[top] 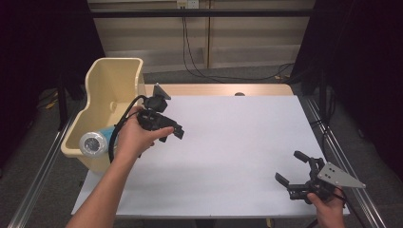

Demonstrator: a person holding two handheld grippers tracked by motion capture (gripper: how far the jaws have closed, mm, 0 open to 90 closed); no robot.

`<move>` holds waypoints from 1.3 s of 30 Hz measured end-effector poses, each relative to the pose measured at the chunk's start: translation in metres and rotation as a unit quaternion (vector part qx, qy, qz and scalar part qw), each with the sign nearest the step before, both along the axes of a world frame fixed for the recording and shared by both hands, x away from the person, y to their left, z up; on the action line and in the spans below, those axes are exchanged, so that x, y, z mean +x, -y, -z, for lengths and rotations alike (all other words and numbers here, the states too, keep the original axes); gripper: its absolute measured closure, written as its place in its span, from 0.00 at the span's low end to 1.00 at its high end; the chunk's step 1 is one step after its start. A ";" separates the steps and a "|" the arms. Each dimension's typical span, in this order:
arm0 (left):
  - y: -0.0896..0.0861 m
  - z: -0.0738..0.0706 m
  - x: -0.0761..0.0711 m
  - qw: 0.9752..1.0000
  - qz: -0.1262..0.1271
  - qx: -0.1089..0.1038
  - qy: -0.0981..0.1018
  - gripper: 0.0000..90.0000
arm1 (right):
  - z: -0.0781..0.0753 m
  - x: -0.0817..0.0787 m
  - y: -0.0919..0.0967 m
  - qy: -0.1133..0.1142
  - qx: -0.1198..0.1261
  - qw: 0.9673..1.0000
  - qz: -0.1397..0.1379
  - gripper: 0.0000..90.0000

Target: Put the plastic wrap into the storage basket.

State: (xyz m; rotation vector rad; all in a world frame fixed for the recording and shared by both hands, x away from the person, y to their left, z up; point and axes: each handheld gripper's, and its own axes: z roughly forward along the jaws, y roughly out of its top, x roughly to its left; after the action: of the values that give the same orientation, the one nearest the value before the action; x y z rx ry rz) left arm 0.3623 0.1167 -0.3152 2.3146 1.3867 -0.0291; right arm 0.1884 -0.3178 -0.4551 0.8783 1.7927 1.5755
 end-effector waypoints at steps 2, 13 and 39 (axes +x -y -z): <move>0.001 0.004 -0.001 1.000 -0.001 -0.003 -0.003 0.14 | 0.000 0.000 0.000 0.000 0.000 1.000 0.000 0.00; 0.003 0.037 -0.012 1.000 0.007 -0.014 0.004 0.13 | 0.000 0.000 -0.001 -0.002 -0.002 1.000 -0.002 0.00; -0.003 0.098 -0.050 0.990 0.000 -0.034 0.137 0.07 | 0.001 -0.001 -0.001 -0.004 -0.006 1.000 -0.001 0.00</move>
State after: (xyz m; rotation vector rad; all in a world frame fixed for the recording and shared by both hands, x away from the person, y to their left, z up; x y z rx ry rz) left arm 0.3121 0.1193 -0.4131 2.1682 1.2281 0.2293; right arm 0.1879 -0.3163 -0.4558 0.8776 1.8082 1.5625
